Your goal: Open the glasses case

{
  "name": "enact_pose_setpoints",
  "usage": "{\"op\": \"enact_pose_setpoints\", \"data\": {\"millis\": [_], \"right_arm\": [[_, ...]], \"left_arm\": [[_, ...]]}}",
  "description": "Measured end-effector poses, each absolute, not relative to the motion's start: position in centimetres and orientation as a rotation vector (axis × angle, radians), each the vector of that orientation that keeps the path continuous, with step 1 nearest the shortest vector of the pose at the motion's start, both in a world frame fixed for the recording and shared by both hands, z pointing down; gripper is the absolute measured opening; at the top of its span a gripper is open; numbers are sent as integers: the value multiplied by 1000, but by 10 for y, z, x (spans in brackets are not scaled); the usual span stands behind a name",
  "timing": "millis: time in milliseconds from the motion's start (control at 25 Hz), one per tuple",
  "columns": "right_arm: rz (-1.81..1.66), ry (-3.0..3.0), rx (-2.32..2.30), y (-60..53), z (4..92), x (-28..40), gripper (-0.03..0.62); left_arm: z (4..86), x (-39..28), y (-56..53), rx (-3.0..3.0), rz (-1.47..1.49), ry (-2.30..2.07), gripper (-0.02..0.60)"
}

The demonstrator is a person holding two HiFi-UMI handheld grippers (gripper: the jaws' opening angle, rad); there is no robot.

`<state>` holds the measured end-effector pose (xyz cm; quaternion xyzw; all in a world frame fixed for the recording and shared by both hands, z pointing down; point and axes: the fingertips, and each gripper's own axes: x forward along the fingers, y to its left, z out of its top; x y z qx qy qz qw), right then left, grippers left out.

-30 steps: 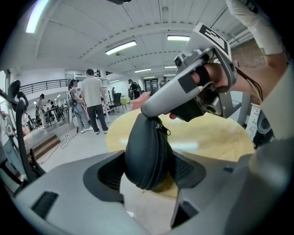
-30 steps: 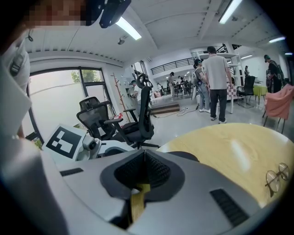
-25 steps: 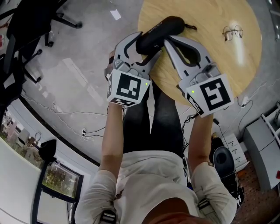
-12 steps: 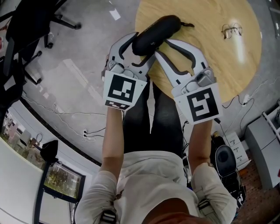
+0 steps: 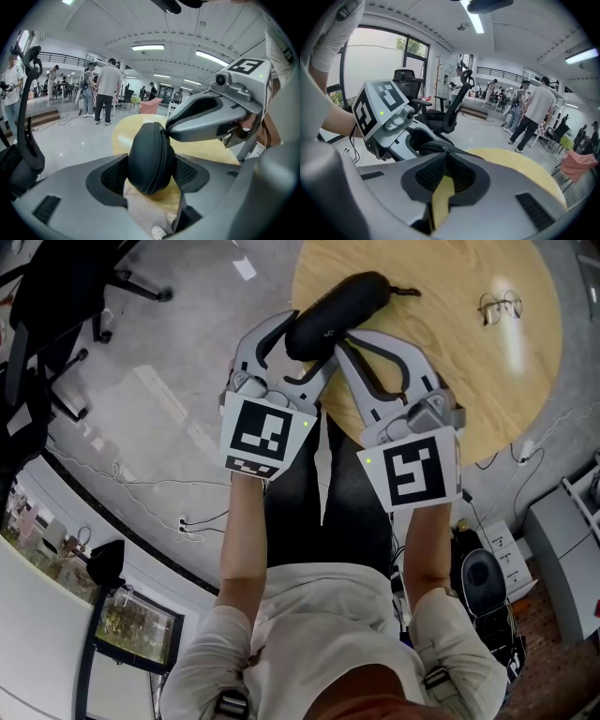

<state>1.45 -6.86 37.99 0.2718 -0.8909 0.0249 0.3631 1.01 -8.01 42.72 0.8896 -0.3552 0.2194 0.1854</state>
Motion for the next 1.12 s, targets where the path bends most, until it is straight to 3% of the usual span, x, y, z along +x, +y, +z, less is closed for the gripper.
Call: {"op": "enact_pose_setpoints", "data": {"millis": [1120], "right_arm": [[110, -2274, 759, -88, 374, 36, 18]], "left_arm": [[432, 2, -87, 2464, 578, -1002, 296]]}}
